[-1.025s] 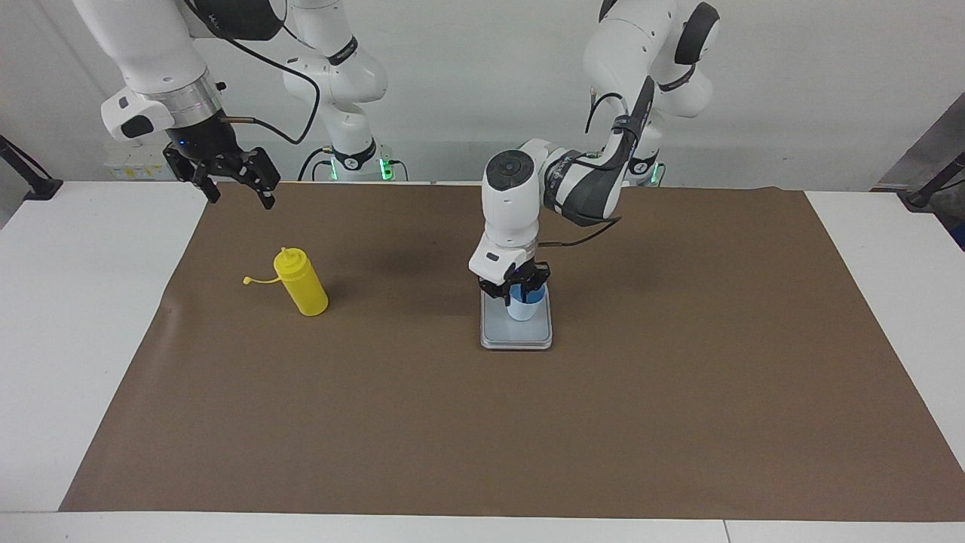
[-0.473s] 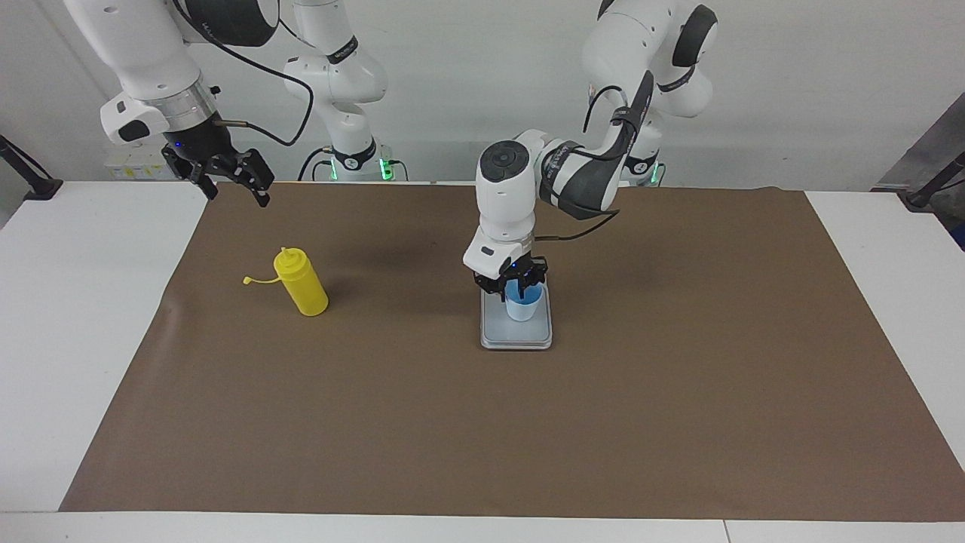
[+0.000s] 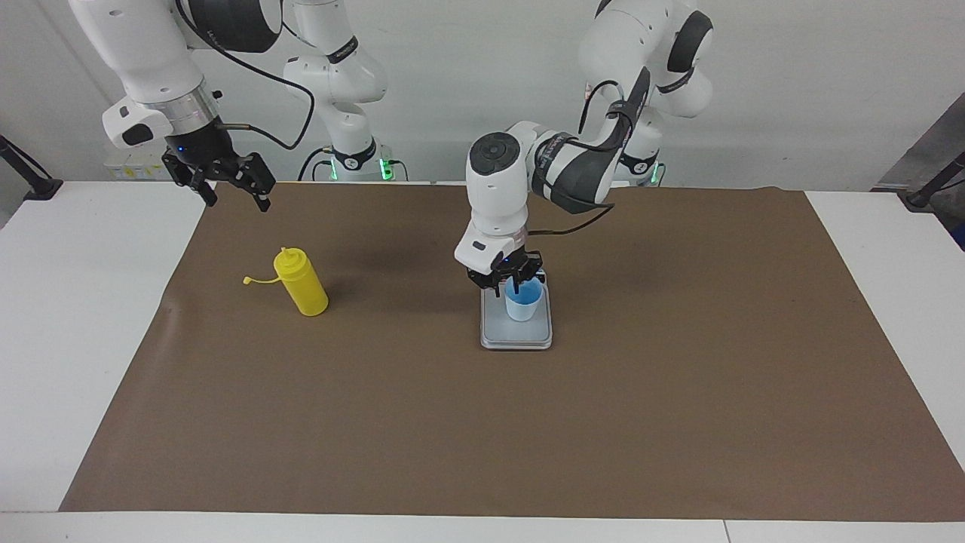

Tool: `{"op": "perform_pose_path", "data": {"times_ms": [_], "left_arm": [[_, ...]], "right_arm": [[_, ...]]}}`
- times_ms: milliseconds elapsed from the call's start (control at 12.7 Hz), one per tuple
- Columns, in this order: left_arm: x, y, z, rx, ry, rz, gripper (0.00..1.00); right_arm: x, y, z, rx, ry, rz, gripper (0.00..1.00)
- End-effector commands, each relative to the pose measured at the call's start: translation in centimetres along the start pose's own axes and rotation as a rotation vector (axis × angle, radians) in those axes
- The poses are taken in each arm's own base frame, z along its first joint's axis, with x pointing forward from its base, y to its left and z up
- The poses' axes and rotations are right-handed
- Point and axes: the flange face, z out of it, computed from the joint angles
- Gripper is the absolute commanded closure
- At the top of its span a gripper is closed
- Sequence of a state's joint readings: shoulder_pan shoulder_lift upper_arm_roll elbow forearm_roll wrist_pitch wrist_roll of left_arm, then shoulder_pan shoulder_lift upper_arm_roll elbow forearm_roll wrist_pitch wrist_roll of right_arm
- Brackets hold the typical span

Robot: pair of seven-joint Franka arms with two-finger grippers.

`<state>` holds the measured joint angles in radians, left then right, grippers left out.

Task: Pour seasoning into cup on scale with both arms
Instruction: 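Lower the blue cup onto the scale and open the left gripper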

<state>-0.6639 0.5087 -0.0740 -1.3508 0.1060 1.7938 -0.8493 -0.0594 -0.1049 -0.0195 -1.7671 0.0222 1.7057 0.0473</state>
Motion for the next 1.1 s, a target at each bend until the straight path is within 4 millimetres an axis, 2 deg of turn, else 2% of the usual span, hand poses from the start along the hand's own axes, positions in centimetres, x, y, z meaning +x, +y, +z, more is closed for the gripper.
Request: {"op": "perform_pose_path", "data": {"times_ms": [0, 79, 315, 631, 788, 946, 1025], "left_arm": [[0.4, -0.1, -0.4, 0.038, -0.009, -0.015, 0.62], [0.6, -0.7, -1.6, 0.036, -0.008, -0.021, 0.62], [2.0, -3.6, -7.5, 0.007, -0.017, -0.071, 0.61], [1.7, -7.8, -11.6, 0.029, -0.049, -0.048, 0.60], [1.9, -9.8, -13.3, 0.025, -0.050, -0.025, 0.60], [2.3, -13.6, -16.1, -0.006, -0.068, 0.010, 0.60], [2.6, -16.2, -17.7, -0.019, -0.072, 0.025, 0.60]], "right_arm": [[-1.7, 0.4, 1.1, 0.017, 0.049, -0.072, 0.00], [-1.9, 0.4, 1.6, 0.019, 0.069, -0.103, 0.00], [-2.9, 0.6, 3.3, 0.057, 0.116, -0.146, 0.00], [-3.5, 2.9, 5.6, 0.117, 0.183, -0.197, 0.00], [-4.0, 3.1, 6.7, 0.132, 0.205, -0.226, 0.00], [-4.4, 4.3, 7.5, 0.158, 0.226, -0.255, 0.00], [-4.7, 4.5, 7.8, 0.179, 0.231, -0.290, 0.00]]}}
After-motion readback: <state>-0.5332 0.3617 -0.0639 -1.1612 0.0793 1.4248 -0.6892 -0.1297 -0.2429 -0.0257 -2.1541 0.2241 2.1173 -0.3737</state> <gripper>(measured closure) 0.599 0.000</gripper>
